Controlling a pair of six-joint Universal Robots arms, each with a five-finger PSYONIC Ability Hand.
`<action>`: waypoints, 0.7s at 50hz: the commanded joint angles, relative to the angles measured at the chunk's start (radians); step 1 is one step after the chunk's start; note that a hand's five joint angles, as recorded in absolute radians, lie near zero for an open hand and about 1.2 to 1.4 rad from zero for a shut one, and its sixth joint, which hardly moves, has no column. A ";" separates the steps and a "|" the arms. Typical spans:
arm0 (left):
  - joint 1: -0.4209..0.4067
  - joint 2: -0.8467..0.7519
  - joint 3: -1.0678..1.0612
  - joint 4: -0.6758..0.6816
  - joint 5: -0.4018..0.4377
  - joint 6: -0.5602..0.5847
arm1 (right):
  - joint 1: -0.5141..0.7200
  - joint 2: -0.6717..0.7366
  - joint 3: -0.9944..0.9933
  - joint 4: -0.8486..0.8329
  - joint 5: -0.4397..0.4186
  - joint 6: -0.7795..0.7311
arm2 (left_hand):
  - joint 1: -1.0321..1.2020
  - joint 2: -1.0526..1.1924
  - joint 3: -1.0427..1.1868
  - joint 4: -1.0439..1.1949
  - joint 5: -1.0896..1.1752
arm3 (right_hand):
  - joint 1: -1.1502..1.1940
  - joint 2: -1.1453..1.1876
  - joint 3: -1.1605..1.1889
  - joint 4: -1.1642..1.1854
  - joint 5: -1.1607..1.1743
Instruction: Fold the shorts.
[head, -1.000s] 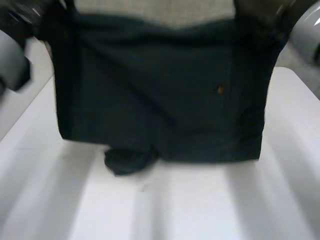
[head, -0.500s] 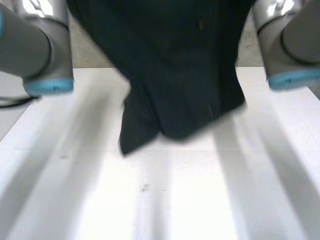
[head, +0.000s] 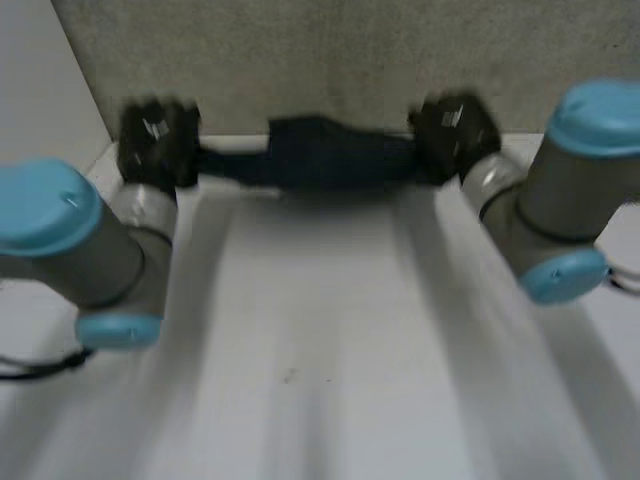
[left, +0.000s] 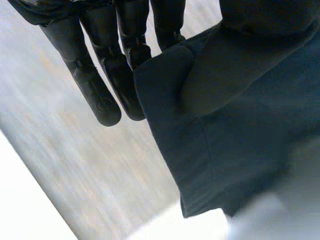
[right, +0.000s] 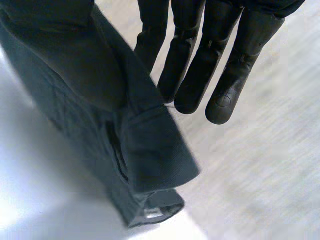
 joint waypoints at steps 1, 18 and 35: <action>-0.034 -0.093 -0.090 -0.174 0.004 0.010 | 0.035 0.105 0.098 0.190 -0.014 -0.040 | 0.251 0.197 0.202 0.191 0.224 | 0.405 0.219 0.215 0.204 0.248; -0.072 0.115 -0.179 -0.669 0.005 0.119 | 0.044 -0.173 0.333 0.481 -0.004 -0.185 | 0.251 0.197 0.202 0.191 0.224 | 0.405 0.219 0.215 0.204 0.248; -0.157 0.296 -0.244 -0.730 0.002 0.508 | -0.056 -0.449 0.563 0.746 -0.050 -0.489 | 0.251 0.197 0.202 0.191 0.224 | 0.405 0.219 0.215 0.204 0.248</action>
